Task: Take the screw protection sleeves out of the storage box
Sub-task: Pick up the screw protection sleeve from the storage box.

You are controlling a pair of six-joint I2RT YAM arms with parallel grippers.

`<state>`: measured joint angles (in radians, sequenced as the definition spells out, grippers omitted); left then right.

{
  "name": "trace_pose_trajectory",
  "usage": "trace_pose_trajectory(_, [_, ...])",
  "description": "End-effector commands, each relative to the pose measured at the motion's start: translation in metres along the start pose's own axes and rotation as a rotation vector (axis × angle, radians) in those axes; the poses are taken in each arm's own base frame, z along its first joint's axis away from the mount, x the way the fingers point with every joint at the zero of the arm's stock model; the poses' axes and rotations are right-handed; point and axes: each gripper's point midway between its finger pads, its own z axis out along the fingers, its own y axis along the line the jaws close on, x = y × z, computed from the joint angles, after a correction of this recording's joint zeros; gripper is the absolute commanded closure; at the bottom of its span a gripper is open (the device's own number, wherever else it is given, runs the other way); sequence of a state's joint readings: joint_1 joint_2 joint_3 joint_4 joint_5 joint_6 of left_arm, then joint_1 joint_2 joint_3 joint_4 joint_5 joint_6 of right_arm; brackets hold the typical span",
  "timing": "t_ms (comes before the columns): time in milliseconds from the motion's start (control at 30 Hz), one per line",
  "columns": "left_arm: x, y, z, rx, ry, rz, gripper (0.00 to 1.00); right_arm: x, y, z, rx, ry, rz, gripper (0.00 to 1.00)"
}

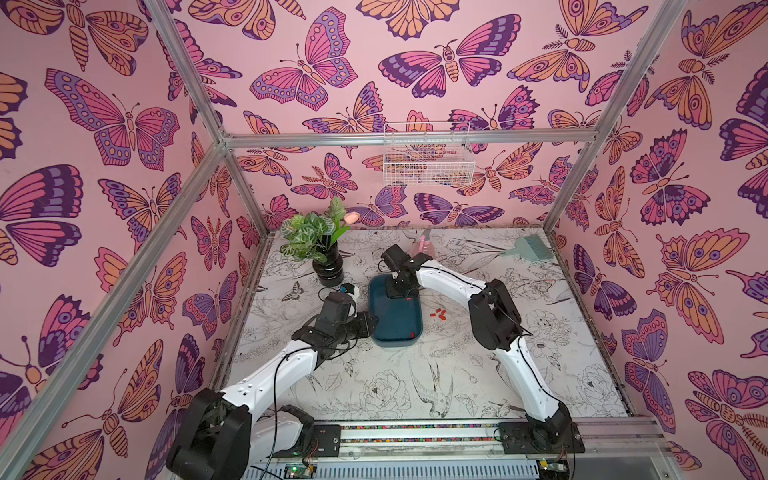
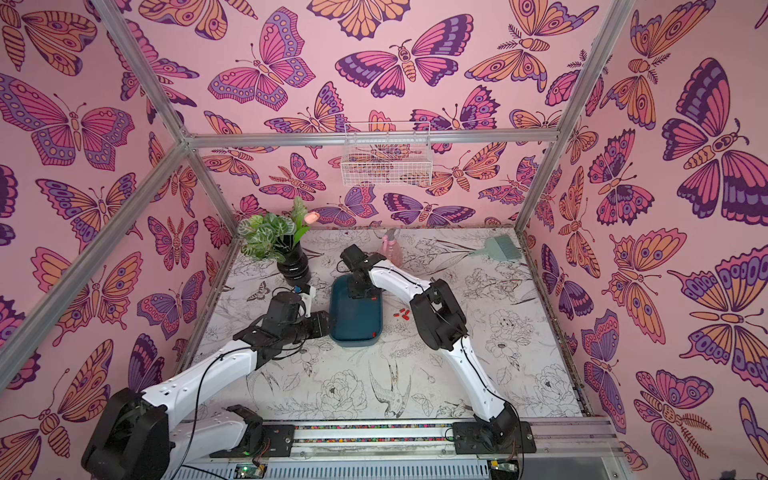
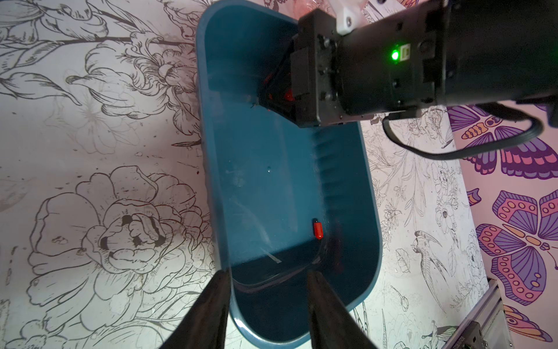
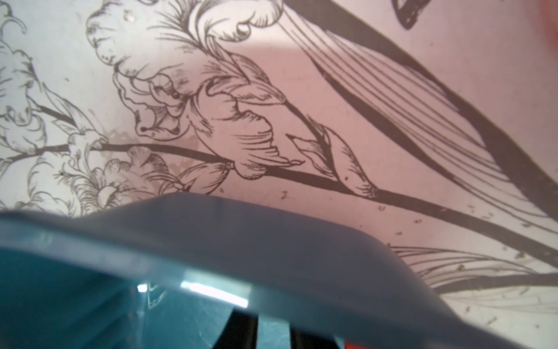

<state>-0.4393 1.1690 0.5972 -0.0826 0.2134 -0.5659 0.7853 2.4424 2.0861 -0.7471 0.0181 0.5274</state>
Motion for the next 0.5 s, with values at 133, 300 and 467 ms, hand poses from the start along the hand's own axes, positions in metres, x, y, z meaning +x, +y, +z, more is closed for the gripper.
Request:
trace_pose_trajectory(133, [0.011,0.005,0.002,-0.014,0.032,0.007,0.54,0.012,-0.012,0.014,0.035,0.051,0.015,0.87])
trace_pose_trajectory(300, [0.011,0.006,0.003,-0.016,0.032,0.008,0.54,0.011,-0.005,0.008,0.01,0.047,0.009,0.88])
trace_pose_trajectory(467, [0.009,0.006,0.004,-0.022,0.033,0.011,0.54,0.005,0.005,-0.011,-0.023,0.021,-0.013,0.88])
